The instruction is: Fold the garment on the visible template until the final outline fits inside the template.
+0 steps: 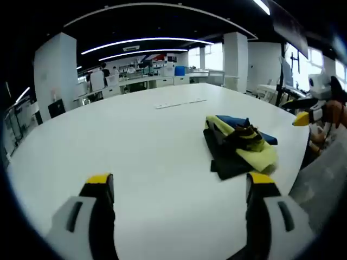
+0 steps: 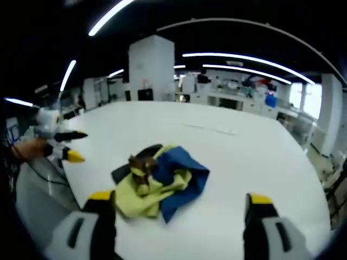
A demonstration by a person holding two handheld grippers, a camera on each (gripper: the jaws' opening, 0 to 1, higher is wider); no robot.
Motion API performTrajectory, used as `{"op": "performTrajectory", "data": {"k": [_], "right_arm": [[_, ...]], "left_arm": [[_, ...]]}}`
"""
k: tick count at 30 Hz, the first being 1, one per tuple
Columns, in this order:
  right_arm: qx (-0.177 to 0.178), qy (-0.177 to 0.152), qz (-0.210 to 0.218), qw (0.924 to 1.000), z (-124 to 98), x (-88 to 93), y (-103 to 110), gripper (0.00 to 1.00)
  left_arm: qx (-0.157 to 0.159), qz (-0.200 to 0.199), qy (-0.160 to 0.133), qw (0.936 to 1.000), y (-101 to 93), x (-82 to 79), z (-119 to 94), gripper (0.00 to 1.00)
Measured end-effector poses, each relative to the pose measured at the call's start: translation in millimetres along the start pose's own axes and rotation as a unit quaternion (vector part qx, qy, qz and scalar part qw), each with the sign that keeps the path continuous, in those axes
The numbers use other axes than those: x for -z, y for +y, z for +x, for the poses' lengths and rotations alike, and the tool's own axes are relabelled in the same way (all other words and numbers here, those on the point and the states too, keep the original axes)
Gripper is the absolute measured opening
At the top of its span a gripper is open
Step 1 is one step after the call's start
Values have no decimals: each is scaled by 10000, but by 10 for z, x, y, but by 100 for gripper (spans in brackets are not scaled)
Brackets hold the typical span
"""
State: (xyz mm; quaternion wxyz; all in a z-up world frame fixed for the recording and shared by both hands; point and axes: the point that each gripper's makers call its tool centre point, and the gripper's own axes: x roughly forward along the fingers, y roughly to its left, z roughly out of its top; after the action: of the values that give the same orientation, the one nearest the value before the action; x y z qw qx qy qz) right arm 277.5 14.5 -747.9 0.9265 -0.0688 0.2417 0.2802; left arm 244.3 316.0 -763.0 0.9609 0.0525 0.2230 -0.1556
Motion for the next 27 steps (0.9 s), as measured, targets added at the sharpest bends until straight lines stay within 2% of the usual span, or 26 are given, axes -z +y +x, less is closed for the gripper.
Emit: {"op": "performTrajectory", "data": {"k": [27], "right_arm": [[-29,61,-20,10000,-17,36,42,99]], "left_arm": [[75,20,14,10000,6,17,16,99]]}}
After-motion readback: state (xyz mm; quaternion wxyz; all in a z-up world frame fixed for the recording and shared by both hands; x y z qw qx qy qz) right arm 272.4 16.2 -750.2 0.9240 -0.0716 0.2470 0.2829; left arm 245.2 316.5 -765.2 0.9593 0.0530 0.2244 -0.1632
